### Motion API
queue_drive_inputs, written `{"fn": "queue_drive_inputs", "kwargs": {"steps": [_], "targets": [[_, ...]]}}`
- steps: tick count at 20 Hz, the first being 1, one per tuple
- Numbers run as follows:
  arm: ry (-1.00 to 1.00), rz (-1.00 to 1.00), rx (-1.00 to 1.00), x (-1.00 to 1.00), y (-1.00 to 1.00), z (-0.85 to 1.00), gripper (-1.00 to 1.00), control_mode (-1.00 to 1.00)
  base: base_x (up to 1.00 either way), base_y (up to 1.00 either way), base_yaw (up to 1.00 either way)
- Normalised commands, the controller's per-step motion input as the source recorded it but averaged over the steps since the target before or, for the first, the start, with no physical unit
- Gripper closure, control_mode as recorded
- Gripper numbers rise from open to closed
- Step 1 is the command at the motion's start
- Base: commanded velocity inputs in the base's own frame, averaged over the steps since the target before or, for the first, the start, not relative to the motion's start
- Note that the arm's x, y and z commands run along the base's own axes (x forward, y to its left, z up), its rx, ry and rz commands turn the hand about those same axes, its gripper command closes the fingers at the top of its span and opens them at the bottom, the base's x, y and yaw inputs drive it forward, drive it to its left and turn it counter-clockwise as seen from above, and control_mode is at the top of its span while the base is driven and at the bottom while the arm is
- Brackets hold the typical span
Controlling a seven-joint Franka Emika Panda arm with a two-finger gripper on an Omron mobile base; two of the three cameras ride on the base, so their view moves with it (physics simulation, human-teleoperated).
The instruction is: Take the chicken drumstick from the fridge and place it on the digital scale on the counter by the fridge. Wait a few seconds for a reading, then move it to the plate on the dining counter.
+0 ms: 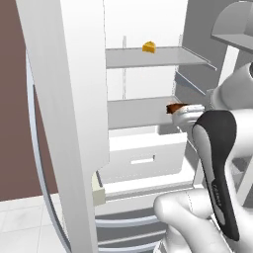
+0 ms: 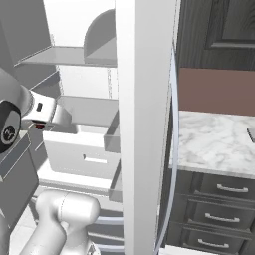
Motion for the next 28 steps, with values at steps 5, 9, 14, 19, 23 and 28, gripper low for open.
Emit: {"fn": "queue_drive_inputs", "kwargs": {"steps": [5, 9, 14, 19, 23, 28], "targets": [[0.0, -0.11, 0.03, -0.15, -0.03, -0.06, 1.0, -1.0, 0.0, 0.0, 0.0], [0.0, 0.0, 0.1, -0.46, -0.27, 0.0, 1.0, -1.0, 0.0, 0.0, 0.0], [0.0, 0.0, 0.04, -0.23, -0.15, 0.0, 1.0, -1.0, 0.0, 0.0, 0.0], [0.0, 0.0, 0.0, 0.0, 0.0, 0.0, 1.0, -1.0, 0.0, 0.0, 0.0], [0.0, 0.0, 0.0, -0.01, 0.0, 0.0, 1.0, -1.0, 0.0, 0.0, 0.0], [0.0, 0.0, 0.0, -0.19, 0.0, 0.0, 1.0, 1.0, -0.34, -0.05, 0.0]]}}
